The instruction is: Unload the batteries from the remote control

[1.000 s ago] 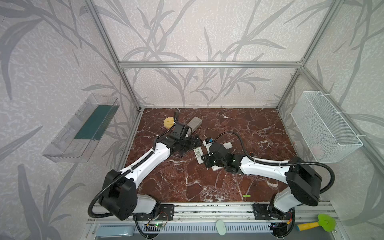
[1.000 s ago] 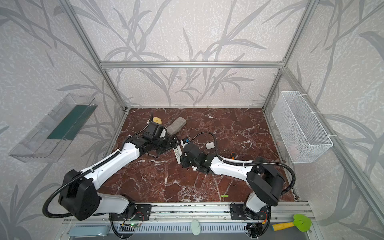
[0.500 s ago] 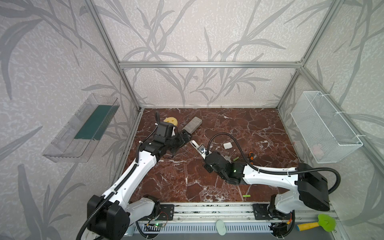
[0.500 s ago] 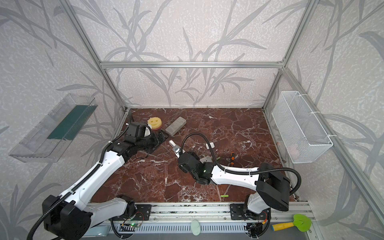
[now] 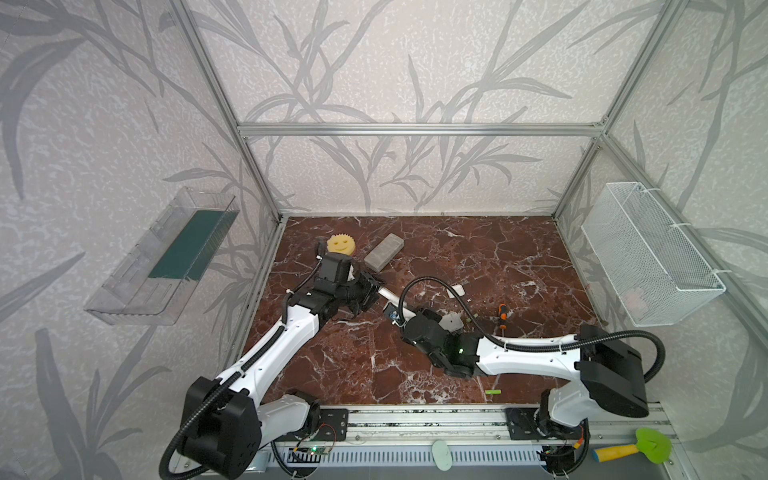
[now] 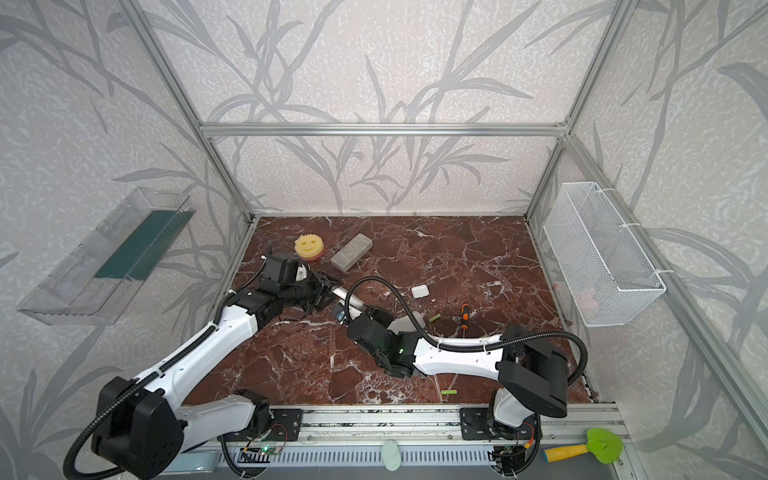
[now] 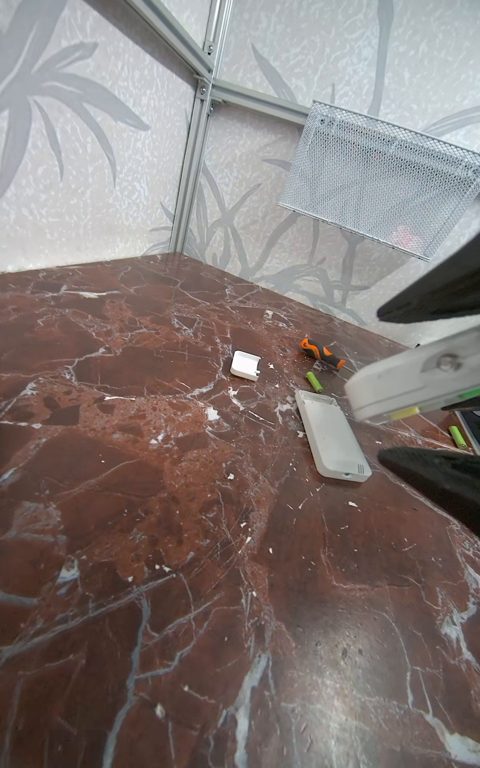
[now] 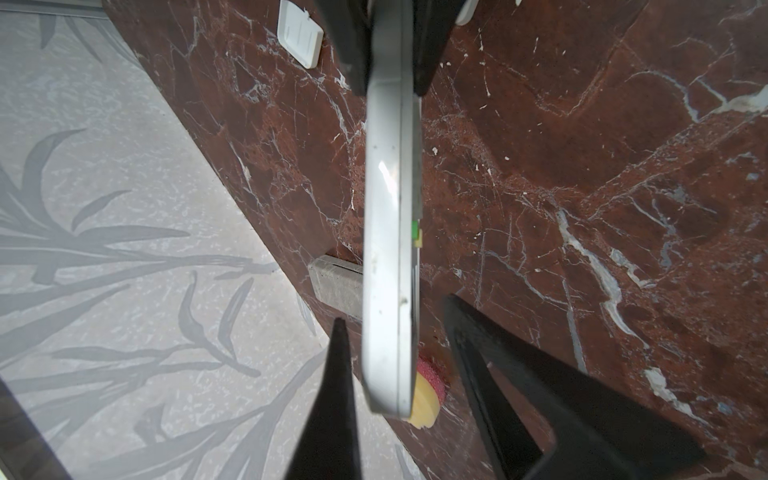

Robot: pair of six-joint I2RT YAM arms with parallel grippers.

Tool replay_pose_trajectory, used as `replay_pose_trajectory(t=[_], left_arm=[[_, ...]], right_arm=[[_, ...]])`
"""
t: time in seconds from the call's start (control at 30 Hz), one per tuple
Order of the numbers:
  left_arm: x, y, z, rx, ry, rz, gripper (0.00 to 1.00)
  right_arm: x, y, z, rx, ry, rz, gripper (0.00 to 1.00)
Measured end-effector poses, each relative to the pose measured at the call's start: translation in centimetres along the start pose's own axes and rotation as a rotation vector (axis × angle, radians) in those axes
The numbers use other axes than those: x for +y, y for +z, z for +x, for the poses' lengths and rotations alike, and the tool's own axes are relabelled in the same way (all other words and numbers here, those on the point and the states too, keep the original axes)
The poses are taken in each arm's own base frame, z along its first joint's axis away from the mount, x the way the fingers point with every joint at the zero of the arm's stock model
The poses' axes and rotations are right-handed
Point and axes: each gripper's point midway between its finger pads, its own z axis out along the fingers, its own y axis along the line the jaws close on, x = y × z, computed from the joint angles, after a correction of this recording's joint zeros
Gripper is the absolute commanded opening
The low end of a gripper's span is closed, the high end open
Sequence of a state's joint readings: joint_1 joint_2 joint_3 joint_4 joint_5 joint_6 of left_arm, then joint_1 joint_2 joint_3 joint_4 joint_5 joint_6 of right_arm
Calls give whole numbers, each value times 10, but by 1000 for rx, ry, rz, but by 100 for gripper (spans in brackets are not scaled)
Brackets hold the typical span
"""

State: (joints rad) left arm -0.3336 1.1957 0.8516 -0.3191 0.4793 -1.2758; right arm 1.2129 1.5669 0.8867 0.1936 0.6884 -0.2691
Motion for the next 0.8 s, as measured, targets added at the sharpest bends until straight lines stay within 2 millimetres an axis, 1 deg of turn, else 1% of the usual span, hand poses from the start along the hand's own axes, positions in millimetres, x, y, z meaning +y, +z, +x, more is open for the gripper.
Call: replay_pose_trajectory(t=[0.1,0.13,0.27,0.37,0.5,0.6,0.67,0.73,0.8], left_arm=[[0,1,1,4,-21,5,49],[-1,1,1,5,-25,9,46],[-1,3,1,11,-42,15,31],[4,7,1,16,-53,6,23],[4,8,1,19,-65,6,16],[3,8,1,20,-67,10,11],[1,8,2,23,-46,20,9],[-2,7,2,25,-9,28,7],[-5,6,1,23,27,33,6]], right_arm=[[3,2,1,1,-42,11,0],[3,2,1,1,-57,19,0],[3,5,2,6,-104,52,2],[2,7,2,11,-136,72,5],[0,8,3,16,-175,89,10],[-1,7,2,16,-187,98,19],[-2,6,1,13,-179,101,32],[-5,2,-2,-2,-148,99,42],[-11,-8,-8,-27,-95,87,50]])
